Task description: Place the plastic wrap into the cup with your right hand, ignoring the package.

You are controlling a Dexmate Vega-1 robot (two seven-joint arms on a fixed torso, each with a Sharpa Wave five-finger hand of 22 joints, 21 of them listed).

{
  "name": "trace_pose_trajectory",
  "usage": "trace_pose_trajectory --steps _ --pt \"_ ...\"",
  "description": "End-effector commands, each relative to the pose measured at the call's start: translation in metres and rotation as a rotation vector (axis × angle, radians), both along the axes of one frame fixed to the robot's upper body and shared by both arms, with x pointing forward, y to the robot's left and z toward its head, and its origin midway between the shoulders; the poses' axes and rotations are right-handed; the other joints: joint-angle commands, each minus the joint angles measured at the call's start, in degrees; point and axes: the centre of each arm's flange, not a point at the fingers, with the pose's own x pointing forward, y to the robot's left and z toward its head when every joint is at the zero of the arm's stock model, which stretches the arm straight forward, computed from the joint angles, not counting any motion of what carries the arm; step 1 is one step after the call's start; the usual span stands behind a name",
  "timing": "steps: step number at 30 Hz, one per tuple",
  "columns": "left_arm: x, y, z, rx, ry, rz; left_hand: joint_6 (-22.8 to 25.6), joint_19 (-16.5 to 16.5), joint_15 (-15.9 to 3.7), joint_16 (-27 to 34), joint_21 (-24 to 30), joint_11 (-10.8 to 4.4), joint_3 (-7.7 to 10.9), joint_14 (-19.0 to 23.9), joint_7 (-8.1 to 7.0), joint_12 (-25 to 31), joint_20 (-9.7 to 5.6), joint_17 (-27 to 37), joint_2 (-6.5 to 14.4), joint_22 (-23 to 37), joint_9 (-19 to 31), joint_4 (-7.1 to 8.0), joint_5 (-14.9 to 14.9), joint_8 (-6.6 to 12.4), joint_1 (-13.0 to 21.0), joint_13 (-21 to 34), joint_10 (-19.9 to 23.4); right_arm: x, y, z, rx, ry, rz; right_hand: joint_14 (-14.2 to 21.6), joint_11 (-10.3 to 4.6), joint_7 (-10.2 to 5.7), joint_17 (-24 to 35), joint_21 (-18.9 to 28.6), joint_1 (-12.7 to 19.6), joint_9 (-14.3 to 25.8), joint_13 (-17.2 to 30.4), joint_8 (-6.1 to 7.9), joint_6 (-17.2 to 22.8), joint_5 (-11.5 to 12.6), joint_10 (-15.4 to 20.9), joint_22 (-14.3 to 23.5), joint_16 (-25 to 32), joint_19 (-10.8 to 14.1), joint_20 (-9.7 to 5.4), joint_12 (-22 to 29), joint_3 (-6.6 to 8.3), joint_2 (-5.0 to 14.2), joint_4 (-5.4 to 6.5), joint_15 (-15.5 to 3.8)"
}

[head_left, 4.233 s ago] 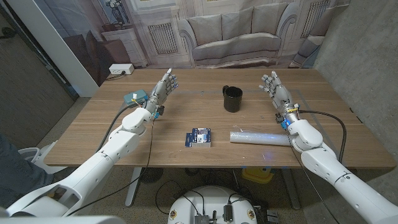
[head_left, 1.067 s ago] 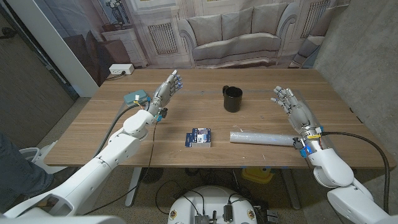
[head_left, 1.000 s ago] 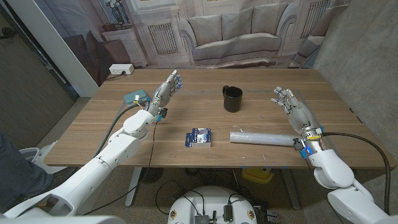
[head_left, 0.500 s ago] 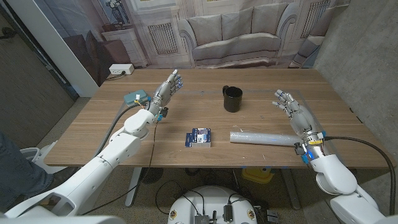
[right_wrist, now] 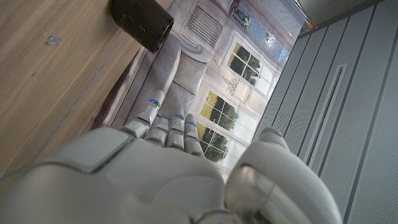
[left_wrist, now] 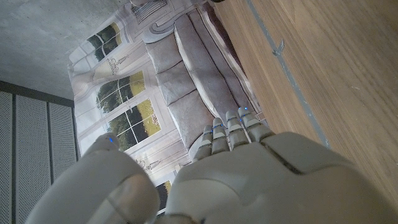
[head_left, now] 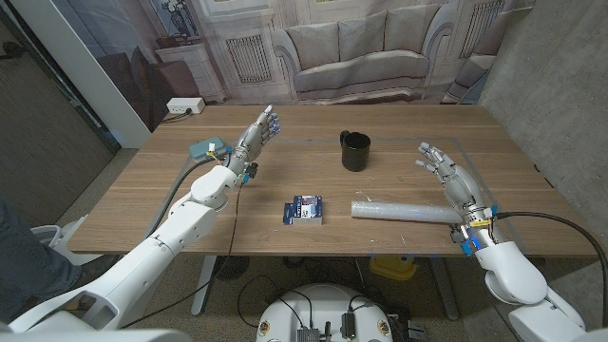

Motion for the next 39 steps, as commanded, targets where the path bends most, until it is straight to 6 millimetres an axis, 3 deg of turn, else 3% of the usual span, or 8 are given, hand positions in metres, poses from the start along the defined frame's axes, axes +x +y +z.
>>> trace_pose_trajectory --steps 1,13,23,39 --pt "0.002 0.002 0.003 0.029 0.007 0.037 0.35 0.28 -0.08 -0.19 0.35 -0.07 -0.30 0.56 0.19 0.00 0.13 0.22 0.01 0.20 0.20 -0.06 -0.12 -0.16 0.40 0.22 0.48 -0.009 0.016 -0.003 -0.134 -0.064 -0.205 1.08 -0.18 -0.79 0.12 -0.40 0.79 0.13 0.08 0.50 1.40 0.14 1.25 0.13 0.35 0.90 -1.74 0.61 0.28 0.11 -0.49 -0.46" --pt "0.002 0.008 0.005 0.018 0.005 0.015 0.37 0.28 -0.06 -0.21 0.34 -0.11 -0.42 0.59 0.22 -0.04 0.17 0.23 0.11 0.20 0.21 -0.07 -0.19 -0.21 0.51 0.22 0.49 -0.010 0.029 -0.005 -0.211 -0.057 -0.242 1.53 -0.62 -1.13 0.14 -0.73 1.05 0.14 0.09 0.55 1.89 0.30 1.59 0.14 0.34 1.42 -1.97 0.63 0.27 0.20 -0.67 -0.80" --pt "0.001 0.006 0.003 0.013 0.003 0.014 0.39 0.26 -0.07 -0.21 0.32 -0.16 -0.55 0.62 0.16 -0.06 0.21 0.23 0.17 0.21 0.21 -0.07 -0.24 -0.24 0.58 0.23 0.52 -0.014 0.037 -0.003 -0.336 -0.106 -0.382 2.13 -1.08 -1.33 0.15 -1.06 1.38 0.16 0.10 0.48 2.07 0.48 2.02 0.15 0.39 1.94 -2.29 0.68 0.31 0.33 -0.88 -1.22" --pt "-0.007 0.007 -0.001 -0.010 -0.009 0.024 0.47 0.22 -0.08 -0.23 0.30 -0.05 -0.75 0.65 0.18 -0.08 0.27 0.24 0.27 0.21 0.22 -0.06 -0.33 -0.27 0.67 0.23 0.57 -0.015 0.032 -0.003 -0.420 -0.102 -0.448 2.25 -1.50 -1.61 0.15 -1.50 1.75 0.17 0.10 0.35 2.06 0.72 2.04 0.16 0.23 2.26 -2.39 0.57 0.31 0.36 -1.15 -1.67"
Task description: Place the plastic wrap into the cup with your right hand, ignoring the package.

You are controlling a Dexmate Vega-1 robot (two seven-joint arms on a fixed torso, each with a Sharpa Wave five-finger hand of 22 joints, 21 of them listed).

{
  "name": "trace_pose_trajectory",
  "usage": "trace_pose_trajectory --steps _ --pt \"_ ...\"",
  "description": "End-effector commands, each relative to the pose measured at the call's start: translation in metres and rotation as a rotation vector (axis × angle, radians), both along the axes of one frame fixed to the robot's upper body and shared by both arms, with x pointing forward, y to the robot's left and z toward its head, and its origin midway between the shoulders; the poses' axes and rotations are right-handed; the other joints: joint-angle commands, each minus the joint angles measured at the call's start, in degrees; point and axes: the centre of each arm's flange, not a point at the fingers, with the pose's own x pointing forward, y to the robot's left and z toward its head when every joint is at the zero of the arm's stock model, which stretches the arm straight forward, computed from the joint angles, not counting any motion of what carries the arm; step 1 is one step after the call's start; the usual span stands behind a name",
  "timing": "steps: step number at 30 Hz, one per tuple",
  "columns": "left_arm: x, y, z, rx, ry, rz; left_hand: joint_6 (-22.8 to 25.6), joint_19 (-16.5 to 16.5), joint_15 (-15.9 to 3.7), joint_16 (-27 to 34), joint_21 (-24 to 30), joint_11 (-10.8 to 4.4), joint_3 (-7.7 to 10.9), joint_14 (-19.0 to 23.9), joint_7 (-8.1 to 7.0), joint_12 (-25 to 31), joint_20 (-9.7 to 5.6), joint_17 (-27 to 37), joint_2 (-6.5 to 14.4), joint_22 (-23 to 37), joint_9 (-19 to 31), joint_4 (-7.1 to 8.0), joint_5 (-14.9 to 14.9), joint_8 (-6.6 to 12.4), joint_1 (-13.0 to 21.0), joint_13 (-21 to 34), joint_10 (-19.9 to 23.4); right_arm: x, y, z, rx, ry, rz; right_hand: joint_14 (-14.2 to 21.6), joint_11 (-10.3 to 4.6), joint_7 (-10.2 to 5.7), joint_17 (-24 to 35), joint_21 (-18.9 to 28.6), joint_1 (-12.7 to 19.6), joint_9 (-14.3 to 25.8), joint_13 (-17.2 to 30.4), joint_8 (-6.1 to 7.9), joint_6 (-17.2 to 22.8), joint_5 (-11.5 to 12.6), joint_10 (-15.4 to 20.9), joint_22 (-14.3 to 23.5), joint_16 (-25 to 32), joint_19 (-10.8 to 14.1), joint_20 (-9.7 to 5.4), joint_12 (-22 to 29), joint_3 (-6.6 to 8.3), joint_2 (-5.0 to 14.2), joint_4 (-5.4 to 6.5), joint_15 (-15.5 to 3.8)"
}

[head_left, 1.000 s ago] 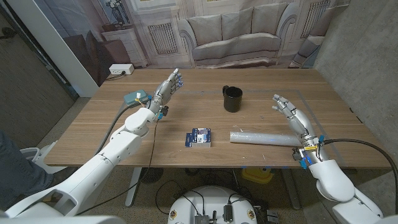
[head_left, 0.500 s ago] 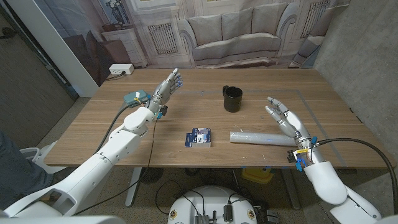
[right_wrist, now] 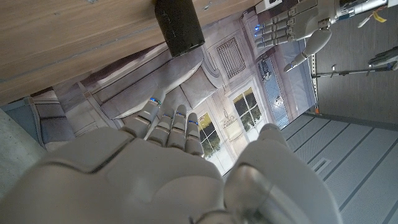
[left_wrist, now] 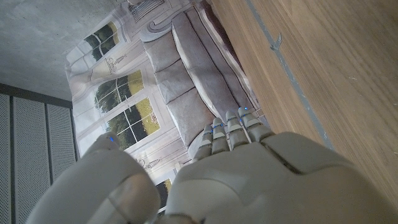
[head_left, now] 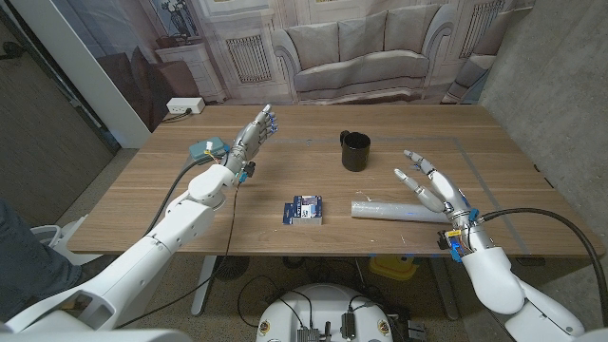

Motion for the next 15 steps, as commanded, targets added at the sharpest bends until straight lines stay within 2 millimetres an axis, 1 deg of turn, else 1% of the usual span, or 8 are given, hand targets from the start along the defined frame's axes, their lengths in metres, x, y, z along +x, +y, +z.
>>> trace_pose_trajectory --steps 1,9,10,15 --pt "-0.0058 0.0014 -0.0028 -0.015 -0.008 0.007 0.48 0.24 -0.09 -0.23 0.30 -0.06 -0.36 0.65 0.17 -0.08 0.27 0.24 -0.02 0.21 0.22 0.01 -0.10 -0.27 0.38 0.23 0.59 -0.0018 -0.0021 -0.0005 -0.068 -0.006 -0.068 0.32 -0.01 -0.02 0.13 -0.21 0.59 0.17 0.10 0.33 0.40 0.31 0.30 0.17 0.21 0.47 -2.65 0.12 0.08 -0.09 -0.48 -0.32" --pt "-0.0070 0.0013 -0.0040 -0.016 -0.009 0.006 0.46 0.26 -0.08 -0.25 0.31 -0.20 -0.45 0.61 0.18 -0.08 0.29 0.24 0.02 0.21 0.22 0.01 -0.14 -0.30 0.42 0.24 0.64 -0.0041 -0.0003 -0.0043 -0.107 -0.010 -0.106 0.23 -0.02 -0.23 0.13 -0.49 0.84 0.18 0.11 0.20 0.21 0.47 0.24 0.17 0.08 0.52 -2.67 0.03 0.08 -0.14 -0.66 -0.36" --pt "-0.0068 0.0011 -0.0040 -0.014 -0.011 0.004 0.48 0.26 -0.07 -0.26 0.31 -0.21 -0.46 0.58 0.21 -0.10 0.28 0.24 0.02 0.21 0.22 0.01 -0.14 -0.29 0.42 0.24 0.60 -0.0043 0.0002 -0.0047 -0.117 -0.012 -0.116 0.22 -0.32 -0.23 0.13 -0.55 0.89 0.18 0.11 0.19 0.21 0.50 0.16 0.17 0.06 0.55 -2.67 -0.02 0.07 -0.16 -0.71 -0.34" --pt "-0.0051 0.0004 -0.0030 -0.012 -0.011 -0.001 0.52 0.25 -0.10 -0.26 0.30 -0.19 -0.54 0.61 0.19 -0.13 0.34 0.24 0.06 0.21 0.22 0.02 -0.17 -0.29 0.45 0.24 0.55 -0.0040 0.0026 -0.0061 -0.148 -0.007 -0.149 0.15 -0.23 -0.42 0.12 -0.72 1.03 0.18 0.12 0.16 0.19 0.60 0.18 0.17 -0.02 0.57 -2.73 -0.04 0.03 -0.26 -0.83 -0.40"
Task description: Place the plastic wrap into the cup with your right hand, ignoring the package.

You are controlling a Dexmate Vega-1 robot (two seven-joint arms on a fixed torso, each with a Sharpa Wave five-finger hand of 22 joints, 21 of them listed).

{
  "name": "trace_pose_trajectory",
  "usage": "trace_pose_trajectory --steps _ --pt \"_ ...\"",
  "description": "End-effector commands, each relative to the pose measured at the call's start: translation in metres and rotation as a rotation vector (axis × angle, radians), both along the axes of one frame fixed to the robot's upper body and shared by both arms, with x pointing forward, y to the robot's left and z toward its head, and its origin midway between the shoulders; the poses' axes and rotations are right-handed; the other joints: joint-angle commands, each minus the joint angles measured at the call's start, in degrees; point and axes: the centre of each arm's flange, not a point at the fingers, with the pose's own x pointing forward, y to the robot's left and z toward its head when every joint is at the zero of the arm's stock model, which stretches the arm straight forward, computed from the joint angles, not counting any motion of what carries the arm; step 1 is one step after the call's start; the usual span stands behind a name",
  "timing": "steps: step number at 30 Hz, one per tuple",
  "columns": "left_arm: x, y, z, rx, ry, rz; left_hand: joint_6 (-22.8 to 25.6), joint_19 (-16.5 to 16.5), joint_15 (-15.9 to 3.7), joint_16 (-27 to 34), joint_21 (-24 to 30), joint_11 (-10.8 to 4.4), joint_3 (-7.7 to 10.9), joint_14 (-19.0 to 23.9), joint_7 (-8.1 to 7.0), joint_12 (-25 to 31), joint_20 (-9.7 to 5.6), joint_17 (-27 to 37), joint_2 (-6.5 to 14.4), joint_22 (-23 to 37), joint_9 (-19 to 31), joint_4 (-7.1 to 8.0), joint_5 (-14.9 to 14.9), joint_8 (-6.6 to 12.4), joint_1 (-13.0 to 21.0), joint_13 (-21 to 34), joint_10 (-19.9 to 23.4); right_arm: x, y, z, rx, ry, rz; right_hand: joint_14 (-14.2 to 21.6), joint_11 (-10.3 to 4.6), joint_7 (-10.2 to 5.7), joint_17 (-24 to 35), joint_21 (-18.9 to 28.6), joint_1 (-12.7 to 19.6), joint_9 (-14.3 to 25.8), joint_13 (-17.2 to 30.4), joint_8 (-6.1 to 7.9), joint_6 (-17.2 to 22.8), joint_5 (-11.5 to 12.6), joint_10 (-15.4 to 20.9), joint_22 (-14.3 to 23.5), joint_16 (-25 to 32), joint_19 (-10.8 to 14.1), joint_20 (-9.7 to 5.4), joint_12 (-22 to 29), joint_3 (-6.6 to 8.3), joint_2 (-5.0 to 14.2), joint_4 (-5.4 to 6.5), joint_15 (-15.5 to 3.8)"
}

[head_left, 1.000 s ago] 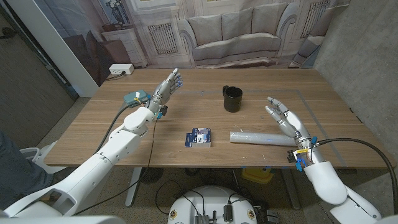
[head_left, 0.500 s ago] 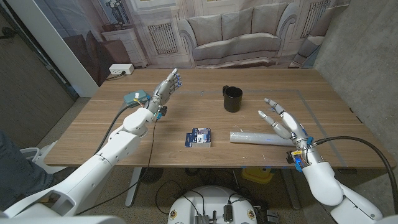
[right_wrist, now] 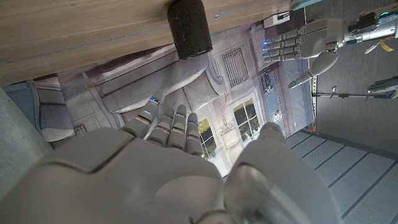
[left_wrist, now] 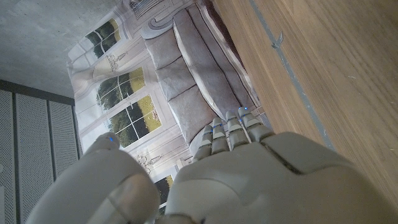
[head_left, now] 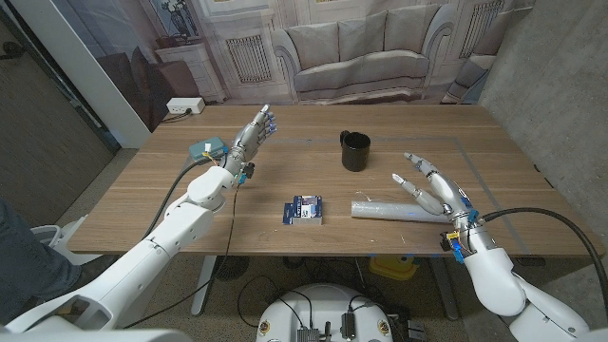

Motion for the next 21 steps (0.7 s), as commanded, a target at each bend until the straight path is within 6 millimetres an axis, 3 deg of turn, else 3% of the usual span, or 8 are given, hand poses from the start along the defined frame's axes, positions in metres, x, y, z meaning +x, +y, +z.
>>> trace_pose_trajectory --steps 1,11,21 --pt "0.0003 -0.0008 0.0002 0.002 -0.004 -0.005 0.56 0.26 -0.08 -0.25 0.30 0.16 -0.06 0.64 0.17 -0.13 0.35 0.24 0.06 0.21 0.22 0.02 -0.18 0.05 0.46 0.24 0.25 -0.0013 0.0037 -0.0038 -0.073 -0.003 -0.075 0.18 -0.32 -0.40 0.12 -0.19 0.53 0.18 0.12 0.16 0.20 0.38 0.19 0.18 -0.02 0.56 -2.71 -0.05 0.04 -0.19 -0.39 -0.40" --pt "0.0036 -0.0010 0.0031 0.003 -0.002 -0.006 0.56 0.19 -0.11 -0.25 0.27 0.12 -0.19 0.65 0.07 -0.15 0.35 0.24 0.12 0.21 0.22 0.03 -0.23 0.02 0.51 0.24 0.24 0.0002 0.0096 -0.0085 -0.142 0.009 -0.158 0.24 -0.35 -0.57 0.07 -0.58 1.37 0.20 0.13 0.20 0.38 0.69 0.38 0.17 -0.11 0.67 -2.78 -0.05 0.19 -0.27 -0.94 -0.64" --pt "0.0075 0.0002 0.0070 0.000 -0.005 -0.007 0.58 0.22 -0.07 -0.26 0.29 0.12 -0.32 0.64 0.11 -0.15 0.42 0.25 0.18 0.22 0.22 0.04 -0.27 0.01 0.56 0.25 0.29 0.0014 0.0098 -0.0075 -0.195 0.002 -0.216 0.94 -0.68 -1.08 -0.01 -1.23 3.71 0.23 0.16 0.40 1.06 1.38 1.01 0.16 -0.08 1.25 -2.84 0.07 0.78 -0.33 -2.39 -0.96"
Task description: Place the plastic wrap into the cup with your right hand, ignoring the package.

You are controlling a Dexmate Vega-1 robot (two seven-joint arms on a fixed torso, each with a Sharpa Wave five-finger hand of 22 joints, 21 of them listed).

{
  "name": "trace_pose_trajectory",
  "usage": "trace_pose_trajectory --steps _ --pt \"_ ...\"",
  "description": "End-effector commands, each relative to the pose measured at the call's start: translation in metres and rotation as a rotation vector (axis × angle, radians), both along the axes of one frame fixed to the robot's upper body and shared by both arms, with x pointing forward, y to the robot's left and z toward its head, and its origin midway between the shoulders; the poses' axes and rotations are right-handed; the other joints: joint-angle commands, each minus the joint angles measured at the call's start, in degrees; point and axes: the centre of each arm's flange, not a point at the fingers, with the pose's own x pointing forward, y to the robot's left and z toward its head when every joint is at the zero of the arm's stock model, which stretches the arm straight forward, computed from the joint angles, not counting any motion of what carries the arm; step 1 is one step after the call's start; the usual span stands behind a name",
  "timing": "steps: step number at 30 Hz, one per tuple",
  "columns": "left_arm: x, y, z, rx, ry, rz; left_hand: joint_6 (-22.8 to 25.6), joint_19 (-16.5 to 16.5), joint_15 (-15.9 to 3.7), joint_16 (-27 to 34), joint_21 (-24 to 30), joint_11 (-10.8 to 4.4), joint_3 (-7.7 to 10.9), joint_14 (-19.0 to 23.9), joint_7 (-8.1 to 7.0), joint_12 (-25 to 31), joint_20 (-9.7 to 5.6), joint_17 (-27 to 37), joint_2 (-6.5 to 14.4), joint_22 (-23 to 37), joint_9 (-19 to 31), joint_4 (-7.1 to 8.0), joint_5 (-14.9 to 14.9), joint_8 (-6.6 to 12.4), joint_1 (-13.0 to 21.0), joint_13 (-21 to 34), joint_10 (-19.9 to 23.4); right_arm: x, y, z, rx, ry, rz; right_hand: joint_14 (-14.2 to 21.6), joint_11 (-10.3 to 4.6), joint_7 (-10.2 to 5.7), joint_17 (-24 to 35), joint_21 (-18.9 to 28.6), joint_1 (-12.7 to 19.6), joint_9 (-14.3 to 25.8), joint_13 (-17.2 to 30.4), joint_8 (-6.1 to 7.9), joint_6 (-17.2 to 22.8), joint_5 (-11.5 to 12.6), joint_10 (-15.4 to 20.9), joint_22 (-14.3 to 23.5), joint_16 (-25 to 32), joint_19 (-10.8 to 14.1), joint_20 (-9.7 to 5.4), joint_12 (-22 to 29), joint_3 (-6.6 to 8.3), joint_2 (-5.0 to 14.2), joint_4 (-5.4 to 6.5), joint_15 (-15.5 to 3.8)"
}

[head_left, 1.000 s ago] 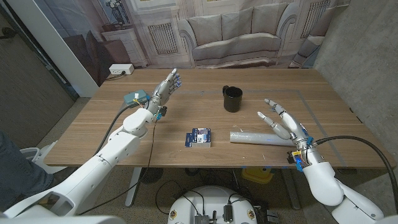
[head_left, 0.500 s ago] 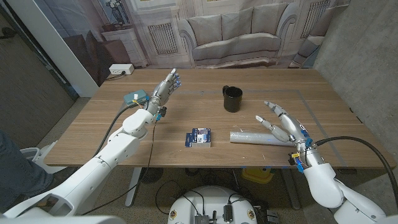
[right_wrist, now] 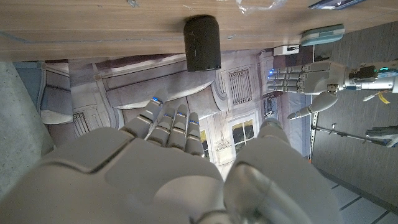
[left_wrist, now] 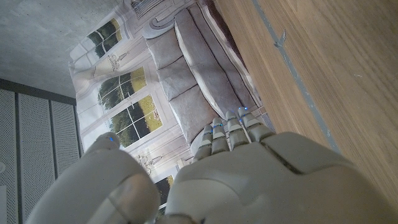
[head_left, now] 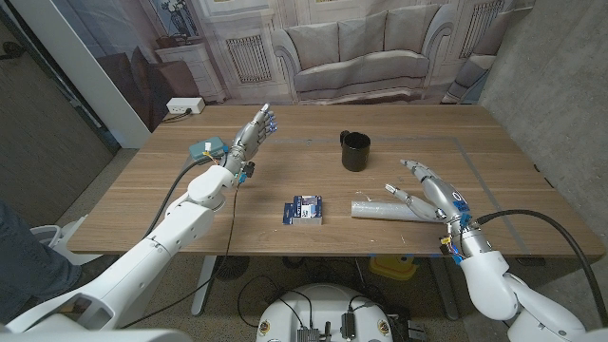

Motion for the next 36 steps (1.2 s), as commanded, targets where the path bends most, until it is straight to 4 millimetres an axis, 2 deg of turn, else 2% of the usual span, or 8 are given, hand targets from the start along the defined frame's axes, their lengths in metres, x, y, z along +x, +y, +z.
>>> trace_pose_trajectory --steps 1,9,11,12,21,30,33,36 --pt "0.005 0.001 0.004 0.000 0.002 -0.001 0.55 0.24 -0.08 -0.27 0.29 0.11 -0.34 0.63 0.11 -0.13 0.43 0.25 -0.05 0.22 0.22 0.03 -0.28 -0.01 0.33 0.24 0.36 0.001 0.002 0.000 -0.076 -0.004 -0.080 0.57 -0.46 -0.51 -0.02 -0.47 1.31 0.10 0.17 0.42 0.54 0.84 0.36 0.16 -0.10 0.79 -2.78 0.03 0.40 -0.07 -0.86 -0.24" --pt "0.007 0.003 0.006 0.000 0.001 -0.001 0.62 0.17 -0.10 -0.27 0.27 0.02 -0.42 0.63 0.13 -0.16 0.41 0.25 0.01 0.22 0.23 0.04 -0.30 0.00 0.37 0.25 0.32 0.004 0.005 -0.002 -0.114 0.012 -0.106 0.81 -0.53 -0.68 -0.05 -0.94 3.11 0.12 0.19 0.45 0.74 1.35 0.49 0.14 -0.16 1.10 -2.76 0.00 0.79 -0.36 -2.02 -0.40" --pt "0.007 0.004 0.008 0.001 -0.003 0.000 0.60 0.16 -0.08 -0.27 0.27 0.08 -0.44 0.64 0.18 -0.17 0.42 0.25 0.03 0.22 0.23 0.04 -0.31 -0.01 0.38 0.25 0.29 0.004 0.005 -0.002 -0.117 0.013 -0.113 0.84 -0.61 -0.85 -0.05 -1.12 3.78 0.13 0.20 0.39 0.62 1.53 0.49 0.13 -0.20 1.17 -2.76 -0.03 0.92 -0.51 -2.46 -0.44" --pt "0.007 0.004 0.008 0.001 -0.005 0.001 0.58 0.14 -0.09 -0.28 0.26 0.12 -0.45 0.62 0.17 -0.17 0.43 0.25 0.03 0.22 0.23 0.04 -0.31 -0.02 0.39 0.25 0.28 0.004 0.005 -0.002 -0.122 0.012 -0.118 0.87 -1.23 -0.88 -0.06 -1.35 4.65 0.14 0.22 0.38 0.63 1.76 0.29 0.13 -0.25 1.26 -2.75 -0.14 1.09 -0.67 -3.01 -0.47" --pt "0.006 0.008 0.012 -0.006 -0.014 0.002 0.55 0.08 -0.15 -0.30 0.24 0.19 -0.57 0.56 0.08 -0.17 0.48 0.25 0.09 0.22 0.23 0.05 -0.35 -0.05 0.43 0.25 0.32 0.004 0.008 -0.005 -0.138 0.052 -0.137 0.85 -0.99 -1.42 -0.05 -2.14 7.82 0.18 0.27 0.16 0.07 2.66 0.04 0.13 -0.41 1.59 -2.73 -0.32 1.72 -1.26 -4.94 -0.68" --pt "0.005 0.010 0.010 -0.015 -0.019 -0.001 0.56 0.06 -0.14 -0.29 0.24 0.11 -0.67 0.58 0.12 -0.19 0.54 0.25 0.13 0.22 0.23 0.07 -0.38 -0.06 0.46 0.25 0.30 0.003 0.011 -0.008 -0.166 0.082 -0.147 0.70 -0.94 -1.68 -0.04 -2.65 9.37 0.21 0.30 -0.01 -0.43 3.19 -0.37 0.15 -0.51 1.67 -2.77 -0.51 1.83 -1.94 -5.88 -0.65" --pt "0.005 0.011 0.009 -0.019 -0.018 0.000 0.56 0.05 -0.12 -0.29 0.24 0.13 -0.70 0.58 0.13 -0.19 0.56 0.25 0.14 0.22 0.23 0.07 -0.39 -0.06 0.46 0.25 0.31 0.003 0.011 -0.009 -0.178 0.099 -0.156 0.43 -1.34 -1.82 -0.02 -3.02 10.28 0.23 0.32 -0.19 -0.98 3.53 -0.75 0.17 -0.62 1.58 -2.72 -0.67 1.92 -2.23 -6.35 -0.69" --pt "0.004 0.011 0.007 -0.023 -0.018 0.000 0.56 0.04 -0.14 -0.30 0.24 0.24 -0.75 0.56 0.11 -0.20 0.58 0.25 0.15 0.23 0.23 0.07 -0.40 -0.06 0.47 0.25 0.29 0.002 0.011 -0.010 -0.186 0.113 -0.168 0.12 -0.91 -1.72 0.00 -3.27 10.89 0.24 0.34 -0.27 -1.27 3.78 -0.99 0.18 -0.73 1.51 -2.78 -0.76 2.00 -2.37 -6.61 -0.64"
